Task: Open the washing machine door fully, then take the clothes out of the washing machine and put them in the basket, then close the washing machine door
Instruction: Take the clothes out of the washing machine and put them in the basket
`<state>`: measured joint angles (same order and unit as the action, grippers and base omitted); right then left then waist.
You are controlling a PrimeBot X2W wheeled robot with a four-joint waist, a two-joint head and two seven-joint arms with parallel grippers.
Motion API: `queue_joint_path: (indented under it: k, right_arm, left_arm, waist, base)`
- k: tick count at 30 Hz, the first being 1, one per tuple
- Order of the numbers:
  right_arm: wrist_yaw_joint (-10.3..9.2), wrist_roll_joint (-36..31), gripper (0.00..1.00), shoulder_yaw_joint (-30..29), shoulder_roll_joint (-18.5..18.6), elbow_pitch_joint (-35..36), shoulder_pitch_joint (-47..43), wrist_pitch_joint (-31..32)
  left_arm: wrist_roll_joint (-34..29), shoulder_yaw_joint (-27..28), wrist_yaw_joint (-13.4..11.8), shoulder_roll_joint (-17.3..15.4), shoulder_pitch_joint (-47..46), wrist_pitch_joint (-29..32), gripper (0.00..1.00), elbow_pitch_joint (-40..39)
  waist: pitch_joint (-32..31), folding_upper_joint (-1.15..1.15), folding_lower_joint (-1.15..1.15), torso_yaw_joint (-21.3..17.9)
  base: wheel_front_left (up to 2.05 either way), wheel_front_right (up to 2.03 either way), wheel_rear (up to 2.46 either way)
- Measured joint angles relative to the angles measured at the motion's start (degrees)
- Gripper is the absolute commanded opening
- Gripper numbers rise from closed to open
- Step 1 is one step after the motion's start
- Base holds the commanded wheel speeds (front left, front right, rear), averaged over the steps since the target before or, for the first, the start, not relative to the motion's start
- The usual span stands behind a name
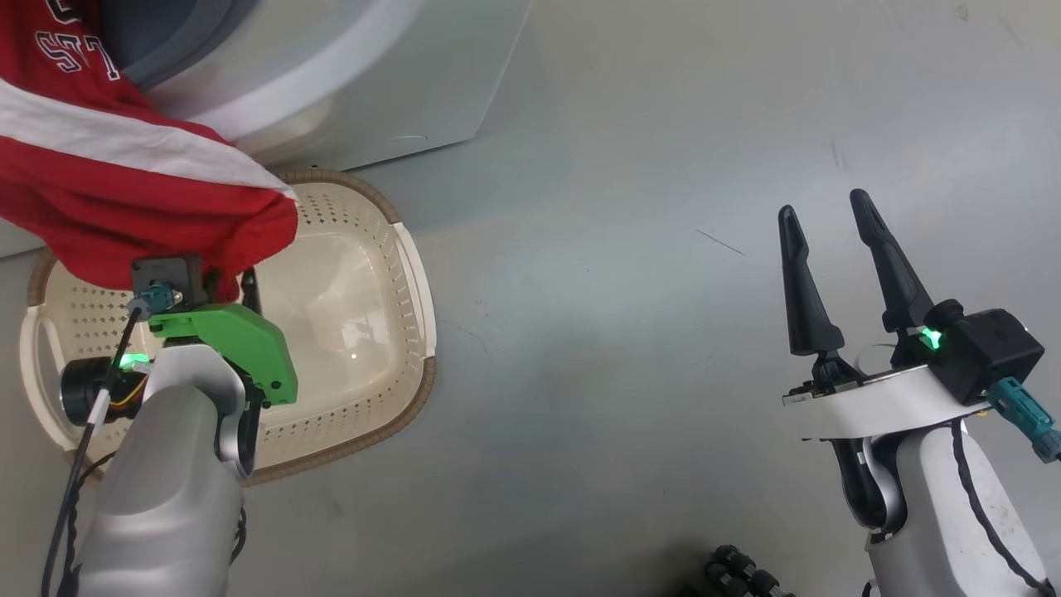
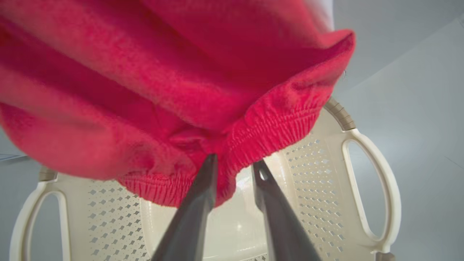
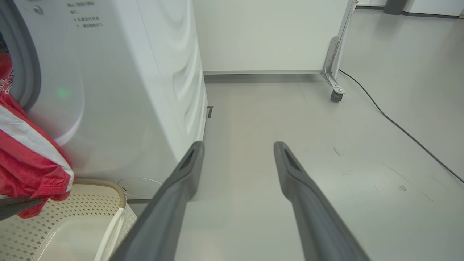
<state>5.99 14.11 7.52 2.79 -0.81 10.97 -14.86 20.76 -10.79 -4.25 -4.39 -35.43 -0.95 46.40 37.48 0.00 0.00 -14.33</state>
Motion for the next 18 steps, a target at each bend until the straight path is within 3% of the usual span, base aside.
queue_joint_path:
  k: [13,18]
  right_arm:
    - [0.43,0.3,1.00,-0.4,-0.2,-1.5,1.3,0.0]
    - [0.43,0.3,1.00,-0.9,-0.2,-2.3,1.3,0.0]
  left_arm:
    - [0.9,0.9,0.1,0.3,-1.9,-5.0,1.00,5.6]
    - [1.3,1.0,1.5,0.6,-1.8,-8.6,1.00,6.8]
  waist:
    - [-0.6,0.00,0.00,0.2]
    - [-2.1,0.00,0.00,0.7]
  base:
    - [0.00,0.00,0.00]
    - [0.00,0.00,0.00]
